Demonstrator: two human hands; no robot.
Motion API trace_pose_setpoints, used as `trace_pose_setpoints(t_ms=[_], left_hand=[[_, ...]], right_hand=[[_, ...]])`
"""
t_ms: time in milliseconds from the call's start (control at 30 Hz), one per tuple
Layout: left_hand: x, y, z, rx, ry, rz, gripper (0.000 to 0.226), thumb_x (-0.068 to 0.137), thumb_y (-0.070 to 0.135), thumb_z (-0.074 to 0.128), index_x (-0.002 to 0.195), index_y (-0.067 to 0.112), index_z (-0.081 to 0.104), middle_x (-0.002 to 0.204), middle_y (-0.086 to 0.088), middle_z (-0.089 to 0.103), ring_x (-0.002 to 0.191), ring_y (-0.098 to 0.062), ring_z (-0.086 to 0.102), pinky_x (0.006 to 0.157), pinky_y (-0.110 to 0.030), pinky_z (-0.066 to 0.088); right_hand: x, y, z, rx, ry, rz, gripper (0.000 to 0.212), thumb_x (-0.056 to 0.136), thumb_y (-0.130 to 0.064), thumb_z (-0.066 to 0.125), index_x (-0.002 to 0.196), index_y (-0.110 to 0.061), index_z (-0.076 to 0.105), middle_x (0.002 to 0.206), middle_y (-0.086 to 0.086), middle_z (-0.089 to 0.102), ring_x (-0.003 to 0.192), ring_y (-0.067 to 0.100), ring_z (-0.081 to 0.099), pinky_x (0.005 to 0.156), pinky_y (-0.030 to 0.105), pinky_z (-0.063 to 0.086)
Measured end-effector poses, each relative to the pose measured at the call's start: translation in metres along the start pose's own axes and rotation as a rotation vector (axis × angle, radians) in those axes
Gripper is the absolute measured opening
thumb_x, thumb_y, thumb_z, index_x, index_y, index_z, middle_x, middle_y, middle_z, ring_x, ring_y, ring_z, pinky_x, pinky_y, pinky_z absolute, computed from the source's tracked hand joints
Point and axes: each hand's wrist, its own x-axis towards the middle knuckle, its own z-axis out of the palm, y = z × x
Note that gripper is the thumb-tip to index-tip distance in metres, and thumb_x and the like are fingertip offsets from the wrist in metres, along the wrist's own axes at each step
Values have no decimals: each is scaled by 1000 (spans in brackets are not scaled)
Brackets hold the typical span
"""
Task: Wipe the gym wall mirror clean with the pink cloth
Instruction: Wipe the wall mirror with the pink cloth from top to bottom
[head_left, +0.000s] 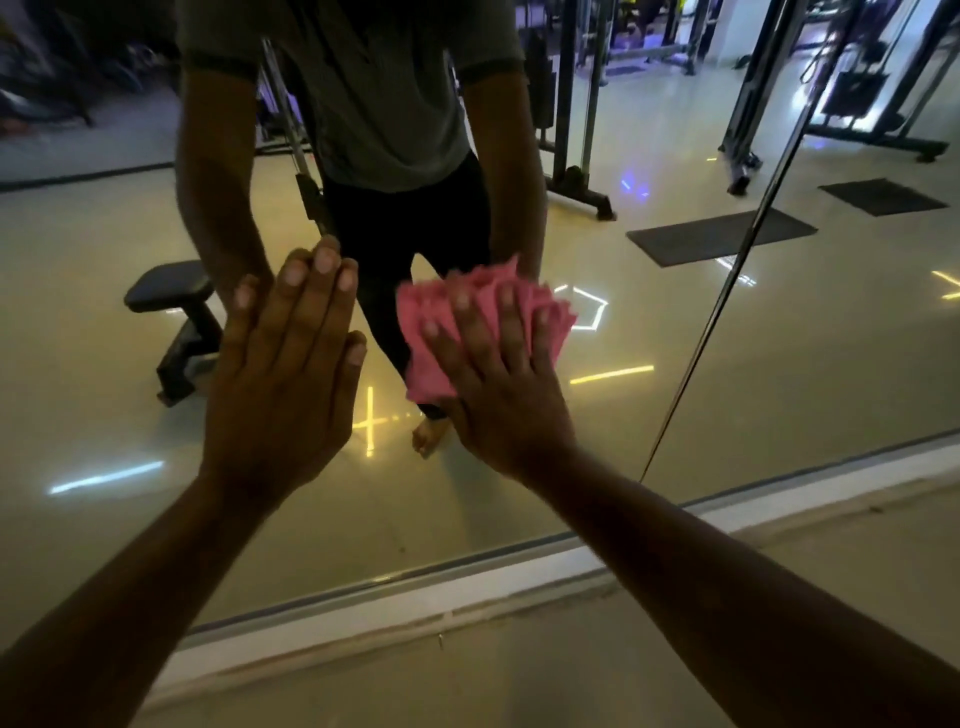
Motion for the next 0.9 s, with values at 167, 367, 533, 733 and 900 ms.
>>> trace_pose_setpoints(t_ms=[167,367,533,733,900], left_hand=[[-18,-22,-13,-4,-12,-24,65,115,26,48,171,7,24,179,-16,21,167,-33,19,133,-60,20],[-27,-34,-13,-7,-31,-55,67,115,27,49,172,7,21,179,-16,18,167,-33,16,133,-61,18],[-35,-43,-14,15,-19,-48,65,115,26,49,171,7,23,178,-16,21,166,-33,20,130,-64,25],[-47,-58,-21,63,-38,-23,65,114,24,52,170,4,27,178,-18,23,165,-37,24,132,-62,23],[-47,-70,-30,62,-65,-1,64,114,23,52,170,5,27,177,-18,24,164,-37,26,131,-62,23]], right_hand=[[-68,44,-21,-203,-150,-51,86,103,-42,76,170,-19,25,171,23,41,159,53,34,124,80,25],[45,-46,-1,-21,109,267,77,112,-59,38,172,-12,23,177,32,15,161,62,9,130,76,-5],[-70,-11,21,-146,-122,-75,79,105,-42,72,170,-25,30,177,12,24,164,46,22,132,72,11],[48,-68,12,-3,91,313,72,114,-59,40,168,-17,18,177,23,10,162,61,8,129,76,-9],[-49,-56,38,-116,-169,-222,84,95,-27,87,165,-34,42,177,1,33,164,35,25,136,60,-3]])
